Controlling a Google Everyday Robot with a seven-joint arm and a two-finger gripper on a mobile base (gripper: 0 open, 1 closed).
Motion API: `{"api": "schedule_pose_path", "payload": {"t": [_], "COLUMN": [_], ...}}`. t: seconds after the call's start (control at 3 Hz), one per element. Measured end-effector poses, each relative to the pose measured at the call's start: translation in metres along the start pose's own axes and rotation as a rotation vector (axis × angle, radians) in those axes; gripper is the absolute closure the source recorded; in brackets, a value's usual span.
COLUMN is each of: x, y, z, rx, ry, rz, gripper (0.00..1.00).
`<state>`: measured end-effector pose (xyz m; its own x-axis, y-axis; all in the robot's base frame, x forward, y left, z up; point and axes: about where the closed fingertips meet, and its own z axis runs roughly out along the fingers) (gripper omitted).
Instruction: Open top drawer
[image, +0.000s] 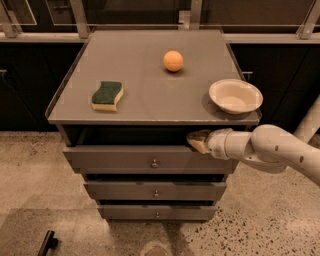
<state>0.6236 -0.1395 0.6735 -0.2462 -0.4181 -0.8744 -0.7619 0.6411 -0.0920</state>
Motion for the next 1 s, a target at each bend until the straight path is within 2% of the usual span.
{"api": "schedule_pose_path", "payload": {"t": [0.33, 0.67, 1.0], "x": [-0.002, -0.002, -0.024], "y": [0.042, 0.042, 0.017], "z": [-0.026, -0.026, -0.037], "rx": [-0.027, -0.026, 0.041], "ry": [-0.011, -0.011, -0.071], "rz": [0.155, 0.154, 0.129], "gripper": [1.0, 1.0, 1.0]}}
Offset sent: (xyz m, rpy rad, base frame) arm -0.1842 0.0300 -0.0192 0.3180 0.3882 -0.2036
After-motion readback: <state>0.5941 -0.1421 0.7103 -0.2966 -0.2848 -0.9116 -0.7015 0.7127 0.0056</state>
